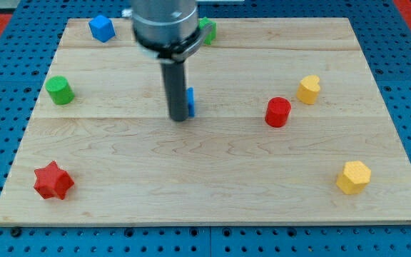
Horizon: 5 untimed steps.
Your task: Move the blue triangle to the top right
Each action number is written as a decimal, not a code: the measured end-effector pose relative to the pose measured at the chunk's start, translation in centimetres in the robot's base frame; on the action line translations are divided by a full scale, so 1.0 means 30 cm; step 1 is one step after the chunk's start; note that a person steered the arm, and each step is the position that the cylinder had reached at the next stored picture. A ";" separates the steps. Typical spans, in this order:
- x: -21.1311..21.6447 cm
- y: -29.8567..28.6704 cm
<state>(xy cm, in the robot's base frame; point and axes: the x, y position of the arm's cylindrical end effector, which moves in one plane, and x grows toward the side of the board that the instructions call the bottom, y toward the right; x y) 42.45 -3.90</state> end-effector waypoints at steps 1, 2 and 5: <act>-0.213 -0.001; -0.337 0.098; -0.231 0.257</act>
<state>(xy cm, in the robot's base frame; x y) 35.51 3.82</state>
